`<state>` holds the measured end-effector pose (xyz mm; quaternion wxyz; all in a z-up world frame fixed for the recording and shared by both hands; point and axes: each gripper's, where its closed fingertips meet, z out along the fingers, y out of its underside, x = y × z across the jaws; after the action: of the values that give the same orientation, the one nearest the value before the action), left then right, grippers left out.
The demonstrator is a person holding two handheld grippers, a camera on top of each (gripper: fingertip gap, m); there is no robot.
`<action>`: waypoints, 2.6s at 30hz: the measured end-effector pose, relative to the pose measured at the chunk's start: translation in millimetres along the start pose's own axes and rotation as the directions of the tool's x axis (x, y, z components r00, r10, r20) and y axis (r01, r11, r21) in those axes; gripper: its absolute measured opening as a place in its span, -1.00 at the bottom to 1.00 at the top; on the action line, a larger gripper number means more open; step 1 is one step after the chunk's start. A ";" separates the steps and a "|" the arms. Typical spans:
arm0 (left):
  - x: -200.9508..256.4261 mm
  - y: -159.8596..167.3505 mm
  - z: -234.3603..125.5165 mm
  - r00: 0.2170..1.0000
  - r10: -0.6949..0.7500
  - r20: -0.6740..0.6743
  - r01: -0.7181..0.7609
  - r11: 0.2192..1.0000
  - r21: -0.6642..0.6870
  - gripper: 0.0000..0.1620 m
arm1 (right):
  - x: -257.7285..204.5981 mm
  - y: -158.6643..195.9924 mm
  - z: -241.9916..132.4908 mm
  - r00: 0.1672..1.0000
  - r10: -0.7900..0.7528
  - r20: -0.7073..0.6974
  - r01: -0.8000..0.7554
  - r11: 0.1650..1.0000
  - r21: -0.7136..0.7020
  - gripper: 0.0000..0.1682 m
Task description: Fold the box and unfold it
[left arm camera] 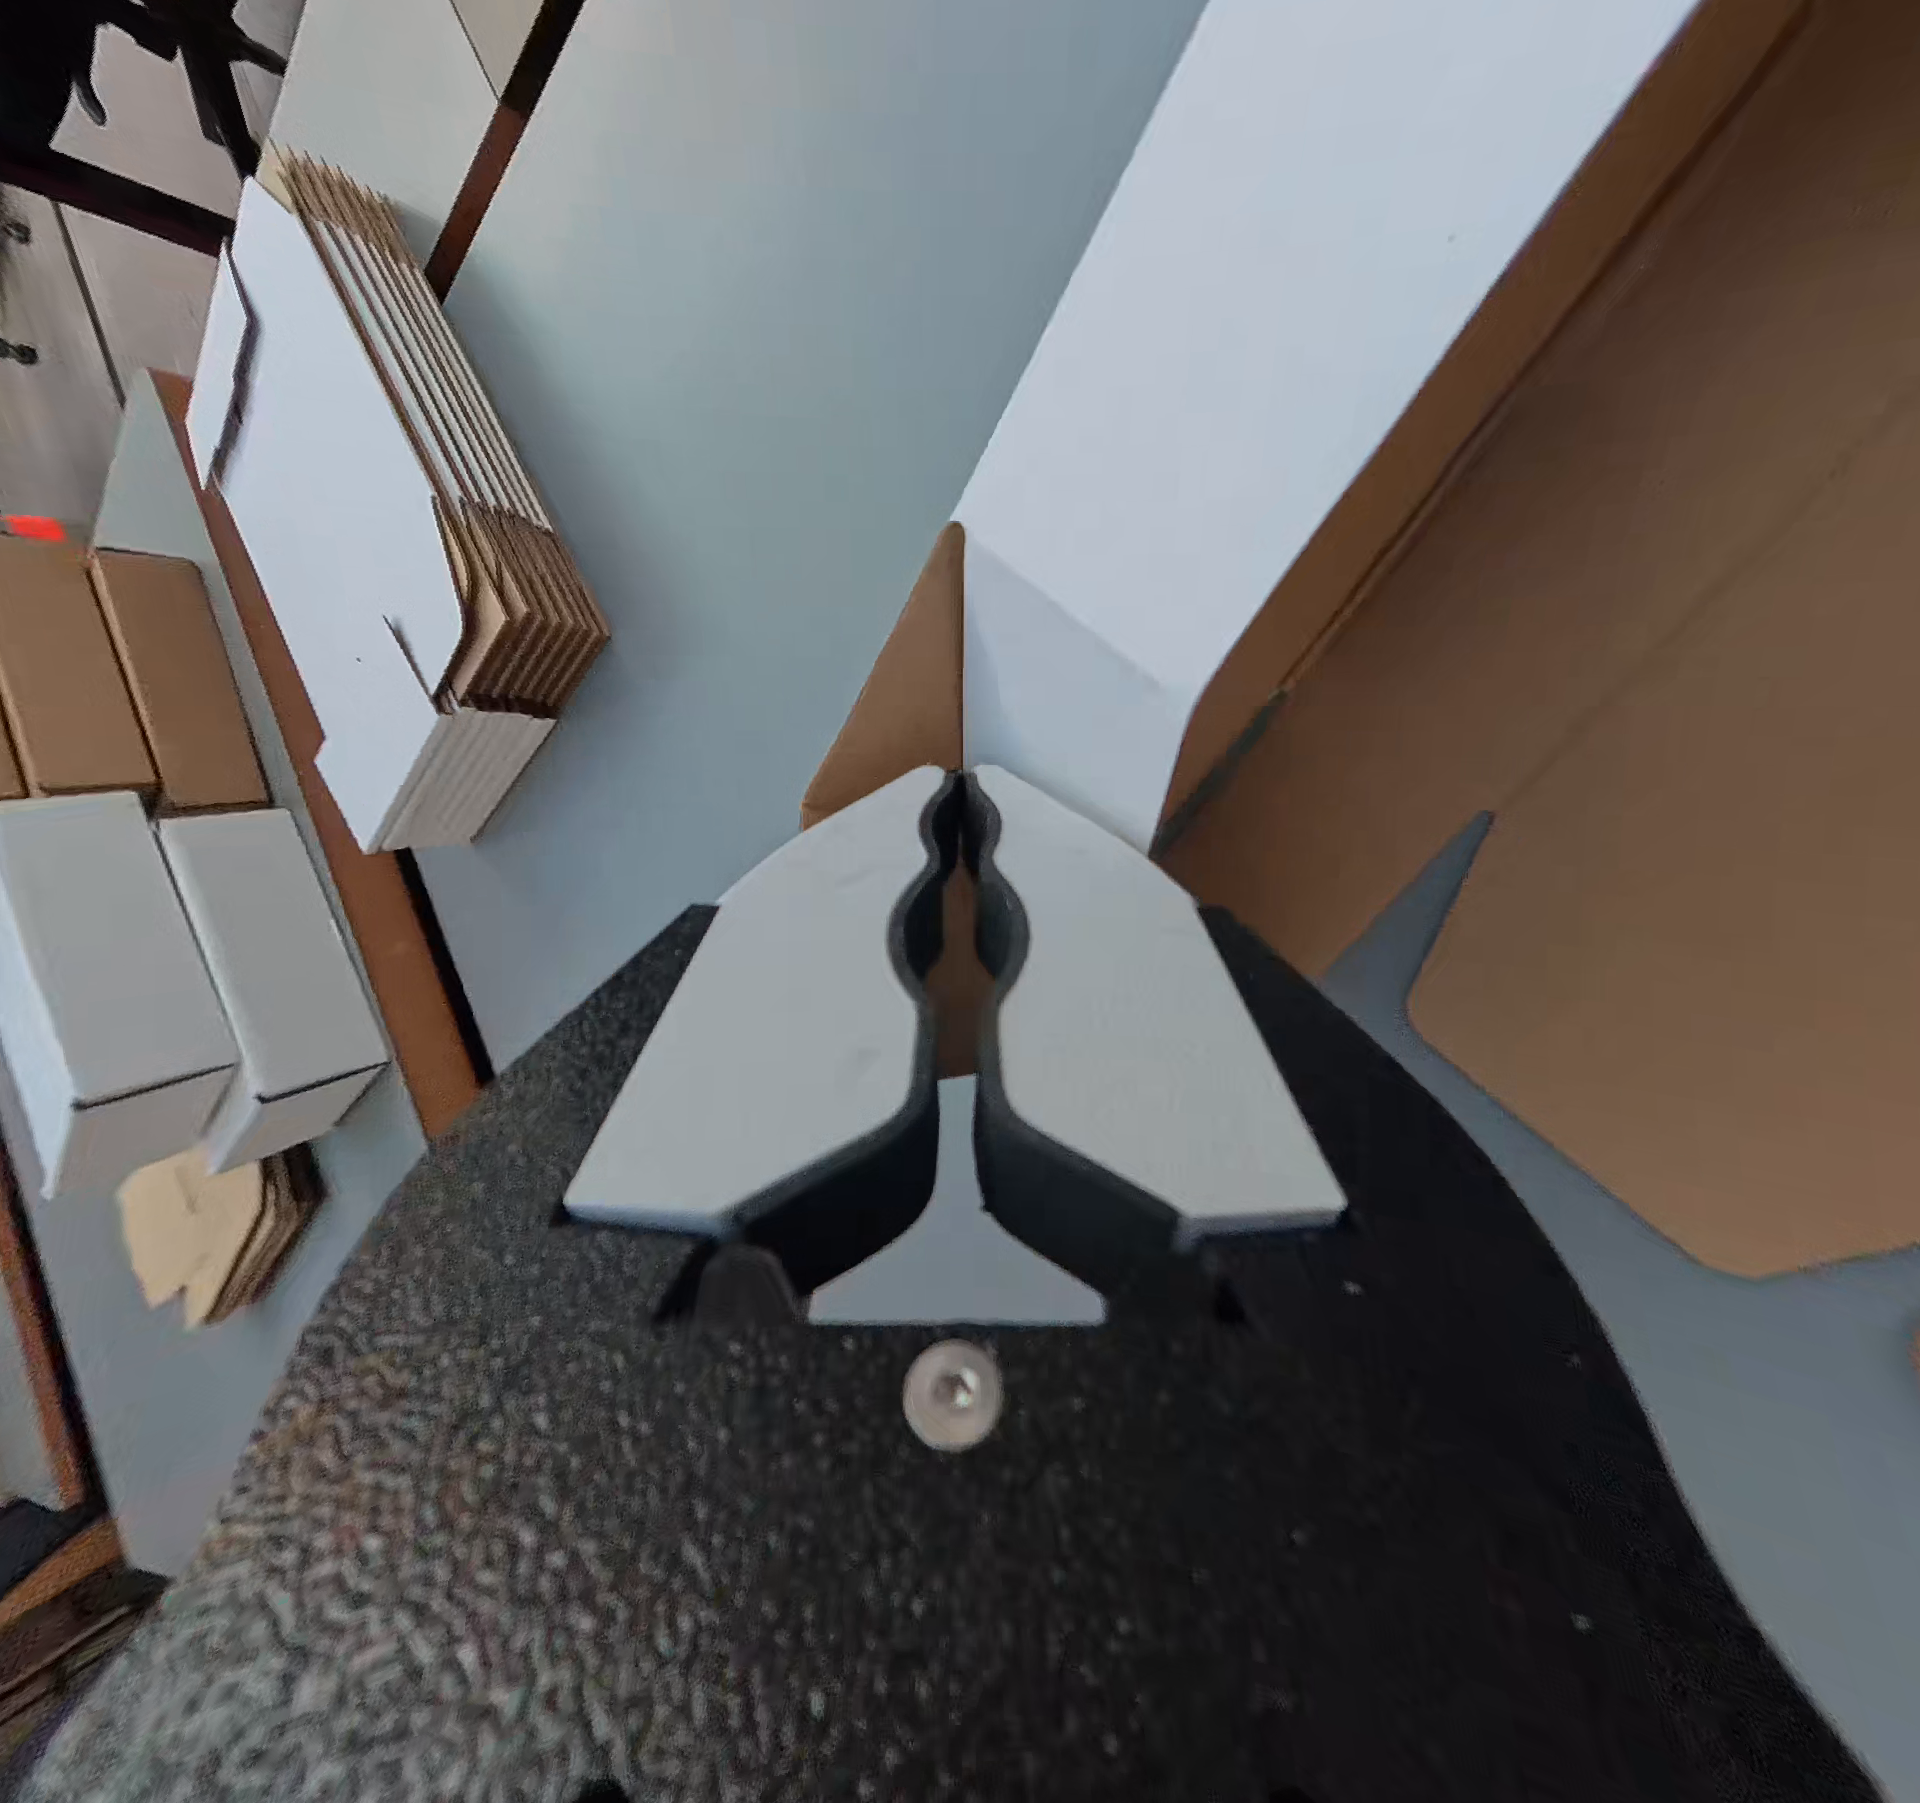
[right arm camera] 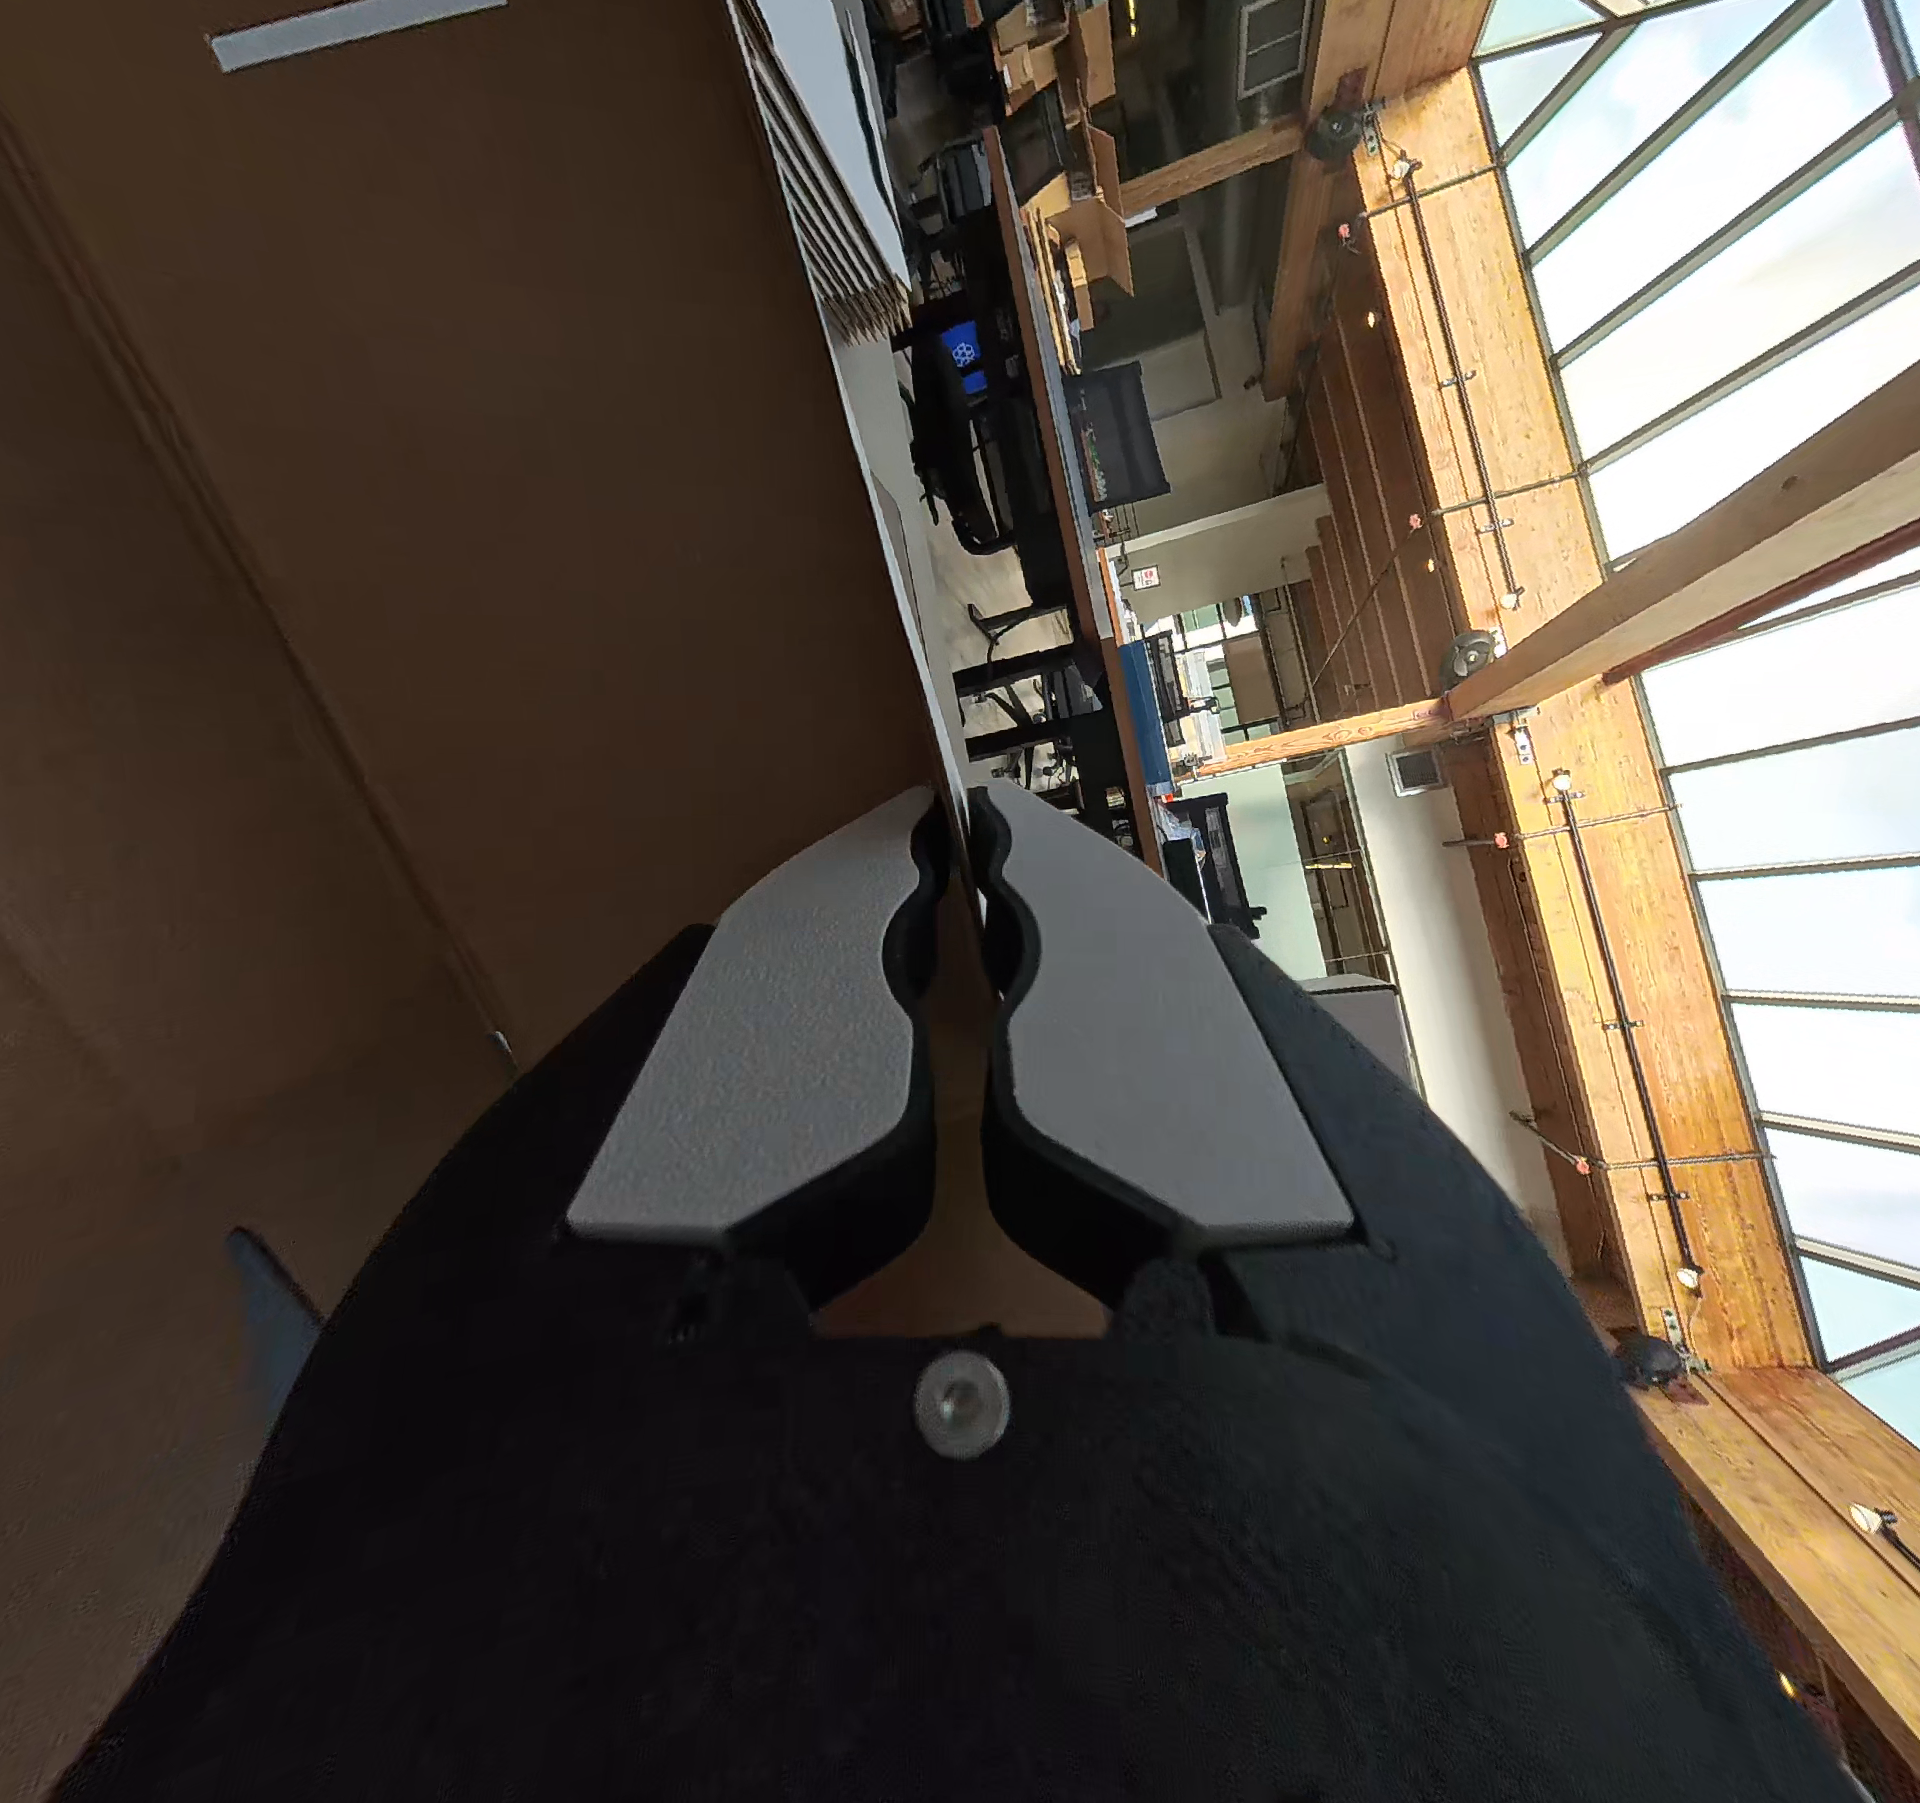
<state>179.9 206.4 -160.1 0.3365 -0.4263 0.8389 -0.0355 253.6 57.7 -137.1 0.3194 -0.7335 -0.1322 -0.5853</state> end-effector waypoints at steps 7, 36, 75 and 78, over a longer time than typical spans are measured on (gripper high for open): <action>-8.7 -0.8 -9.3 0.911 0.248 0.328 -0.248 0.968 -0.042 -1.00 | -0.9 -4.4 -2.1 0.996 -0.010 -0.093 0.005 0.999 -0.050 -0.96; 27.7 -13.7 -14.0 0.919 -0.312 0.240 0.215 0.908 0.359 -1.00 | -1.7 -4.1 -5.5 0.997 0.061 -0.037 -0.059 0.998 0.038 -0.95; 34.5 -51.0 18.3 0.854 -0.422 -0.306 0.518 0.749 0.413 -1.00 | 1.5 4.9 4.9 0.983 0.125 0.132 -0.129 0.991 0.020 -0.95; 30.3 -57.3 15.2 0.849 -0.451 -0.275 0.528 0.727 0.439 -1.00 | 0.4 1.5 3.0 0.998 -0.013 0.060 0.012 1.000 0.024 -0.97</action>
<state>216.2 151.2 -168.1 0.3497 -0.5270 0.6804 -0.3703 256.8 58.4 -137.5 0.3203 -0.7460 -0.1531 -0.5635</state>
